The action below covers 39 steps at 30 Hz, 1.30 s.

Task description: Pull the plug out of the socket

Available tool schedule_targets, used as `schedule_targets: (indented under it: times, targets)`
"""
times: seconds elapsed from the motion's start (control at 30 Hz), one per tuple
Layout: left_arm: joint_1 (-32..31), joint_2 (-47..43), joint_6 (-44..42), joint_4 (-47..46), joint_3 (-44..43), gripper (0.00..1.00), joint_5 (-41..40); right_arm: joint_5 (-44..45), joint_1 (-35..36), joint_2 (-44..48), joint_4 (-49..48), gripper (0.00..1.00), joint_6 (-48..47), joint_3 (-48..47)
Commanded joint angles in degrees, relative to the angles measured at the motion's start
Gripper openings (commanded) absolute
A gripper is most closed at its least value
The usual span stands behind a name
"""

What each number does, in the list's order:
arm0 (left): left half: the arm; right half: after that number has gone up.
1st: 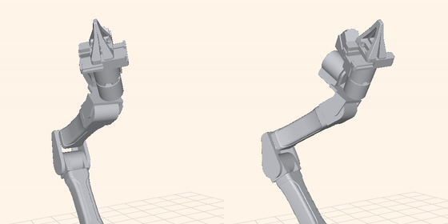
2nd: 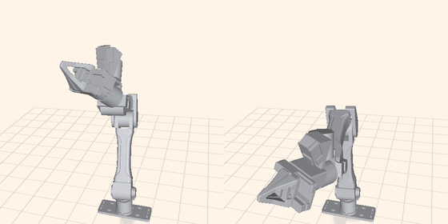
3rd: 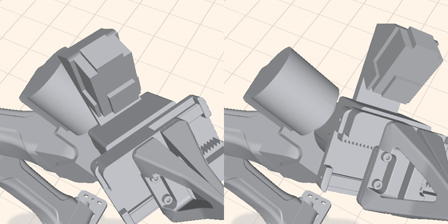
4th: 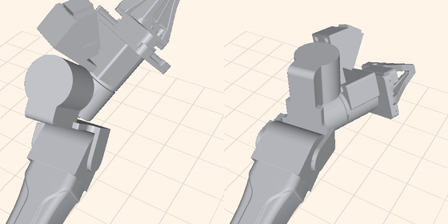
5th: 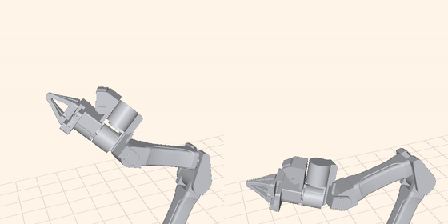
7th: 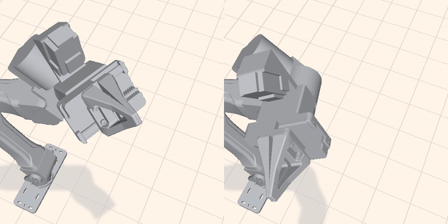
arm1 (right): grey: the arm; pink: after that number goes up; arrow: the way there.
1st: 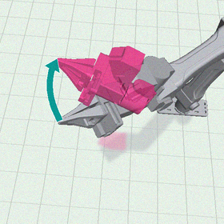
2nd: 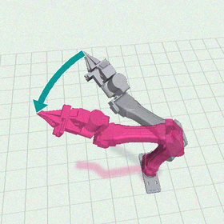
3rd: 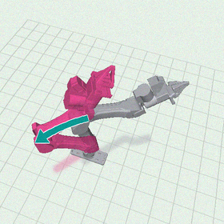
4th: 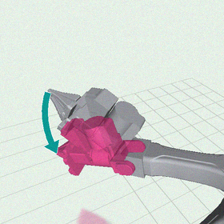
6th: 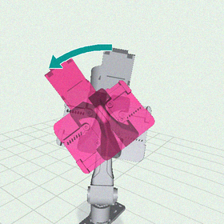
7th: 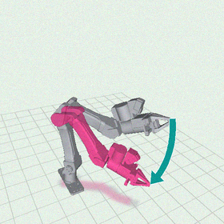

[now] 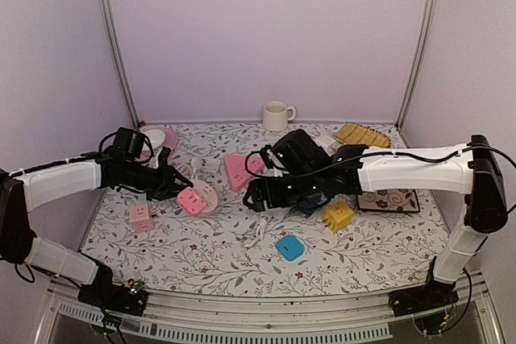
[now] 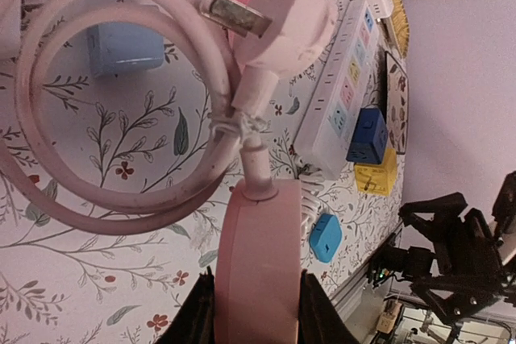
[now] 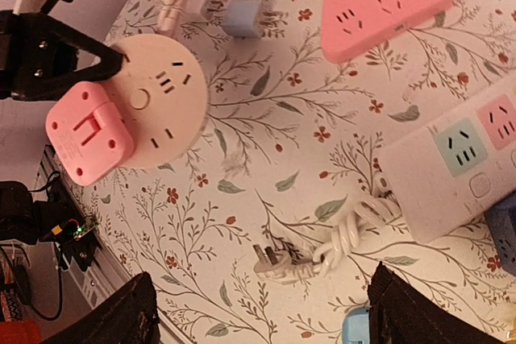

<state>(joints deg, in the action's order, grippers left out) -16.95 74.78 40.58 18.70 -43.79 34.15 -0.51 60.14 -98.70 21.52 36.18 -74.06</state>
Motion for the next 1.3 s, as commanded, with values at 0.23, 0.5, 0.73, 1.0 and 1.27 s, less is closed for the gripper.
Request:
schedule_targets:
  times: [0.23, 0.5, 0.73, 1.0, 1.27]
  targets:
    - [-3.8, 1.1, 1.5, -0.1, -5.9, 0.00, -2.3, -0.7, 3.8, -13.0, 2.3, 0.93, -11.1, -20.4]
    - [-5.1, 1.9, 3.5, 0.5, -7.1, 0.00, -3.9, 6.0, 7.5, -18.9, 5.6, 0.95, -12.9, -29.1]
    - [-5.7, 2.8, 4.1, 0.7, -8.2, 0.00, -3.9, 14.2, 10.5, -24.5, 11.7, 0.95, -13.4, -37.4]
    - [-6.6, 3.2, 4.5, 0.7, -9.0, 0.00, -4.4, 20.2, 11.4, -29.9, 18.5, 0.95, -13.1, -45.2]
    - [-7.0, 3.2, 4.3, 1.2, -9.2, 0.00, -4.9, 22.8, 11.5, -31.5, 20.5, 0.95, -14.0, -47.0]
